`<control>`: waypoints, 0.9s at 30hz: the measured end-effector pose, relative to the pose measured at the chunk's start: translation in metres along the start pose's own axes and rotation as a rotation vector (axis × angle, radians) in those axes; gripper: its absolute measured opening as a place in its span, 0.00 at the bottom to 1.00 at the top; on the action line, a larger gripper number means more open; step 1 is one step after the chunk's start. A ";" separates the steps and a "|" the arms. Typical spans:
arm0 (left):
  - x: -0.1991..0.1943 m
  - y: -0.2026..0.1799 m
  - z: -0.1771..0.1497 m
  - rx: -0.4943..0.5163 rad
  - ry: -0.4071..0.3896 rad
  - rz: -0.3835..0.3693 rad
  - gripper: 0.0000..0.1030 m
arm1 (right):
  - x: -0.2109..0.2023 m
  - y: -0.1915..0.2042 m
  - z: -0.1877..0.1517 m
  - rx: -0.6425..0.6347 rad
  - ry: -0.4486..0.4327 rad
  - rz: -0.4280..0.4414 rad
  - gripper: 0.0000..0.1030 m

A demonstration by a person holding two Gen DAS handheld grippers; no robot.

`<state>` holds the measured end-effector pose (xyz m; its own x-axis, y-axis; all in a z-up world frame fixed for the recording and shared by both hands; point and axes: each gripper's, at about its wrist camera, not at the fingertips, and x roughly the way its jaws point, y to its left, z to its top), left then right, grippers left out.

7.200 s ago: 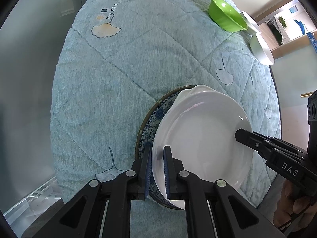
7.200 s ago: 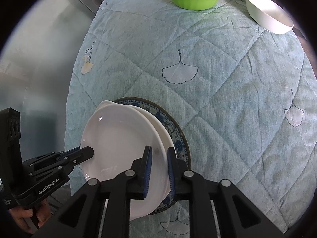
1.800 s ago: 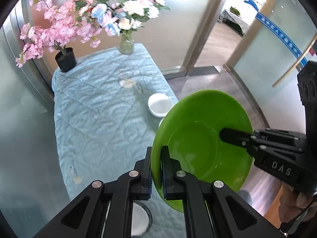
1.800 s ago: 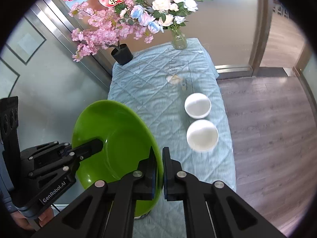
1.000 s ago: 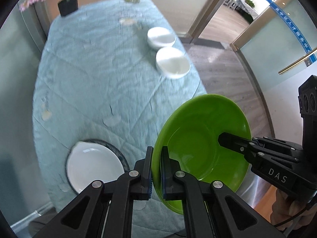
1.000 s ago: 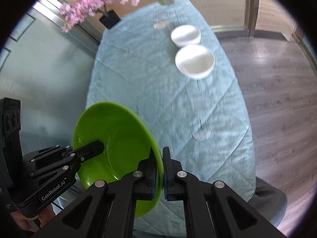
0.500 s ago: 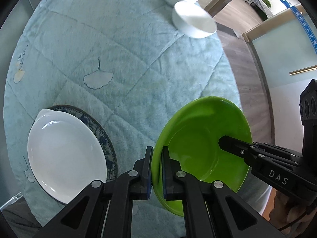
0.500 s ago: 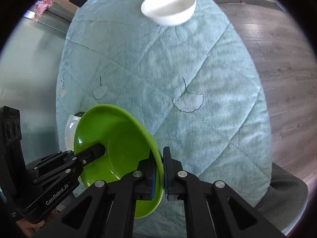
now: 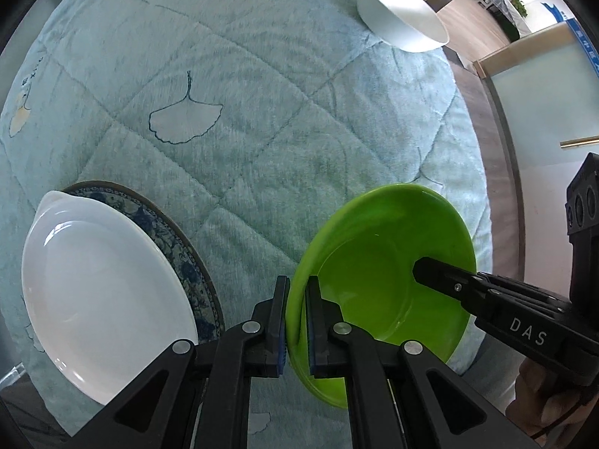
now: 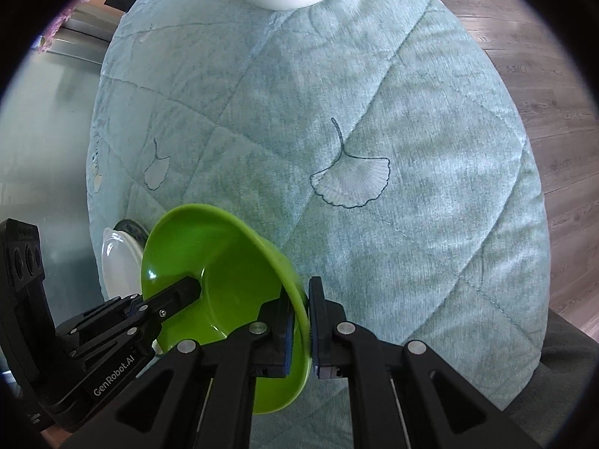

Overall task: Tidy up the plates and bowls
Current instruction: 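Carry the green bowl with both grippers toward the plate stack, then lower the green bowl beside the plate stack and open both grippers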

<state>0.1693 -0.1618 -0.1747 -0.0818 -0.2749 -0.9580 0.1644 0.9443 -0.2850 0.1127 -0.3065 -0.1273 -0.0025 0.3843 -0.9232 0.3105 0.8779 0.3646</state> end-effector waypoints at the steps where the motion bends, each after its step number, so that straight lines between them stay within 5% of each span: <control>1: 0.002 0.000 0.000 -0.001 0.002 0.004 0.05 | 0.002 0.000 -0.001 -0.002 -0.002 -0.005 0.07; 5: 0.003 0.004 -0.002 -0.038 -0.024 -0.017 0.05 | 0.007 0.003 -0.002 -0.018 -0.036 -0.021 0.09; 9: -0.008 0.001 -0.005 -0.020 -0.064 -0.017 0.25 | 0.003 0.010 -0.001 -0.016 -0.084 -0.048 0.12; 13: -0.033 0.005 -0.010 -0.033 -0.115 0.021 0.51 | -0.016 0.011 -0.008 -0.020 -0.123 -0.032 0.43; 17: -0.084 0.016 -0.026 -0.057 -0.236 0.047 0.51 | -0.051 0.016 -0.023 -0.054 -0.207 -0.149 0.57; 19: -0.121 0.016 -0.041 -0.030 -0.340 0.081 0.75 | -0.068 0.019 -0.037 -0.064 -0.246 -0.171 0.65; 21: -0.152 0.017 -0.059 -0.014 -0.421 0.104 0.85 | -0.082 0.021 -0.049 -0.076 -0.269 -0.166 0.73; 27: -0.200 0.019 -0.093 0.058 -0.505 0.190 0.85 | -0.111 0.036 -0.073 -0.124 -0.331 -0.139 0.89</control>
<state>0.0970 -0.0718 0.0142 0.4348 -0.1664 -0.8850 0.1851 0.9783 -0.0930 0.0549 -0.2968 -0.0024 0.2773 0.1635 -0.9468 0.2114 0.9509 0.2261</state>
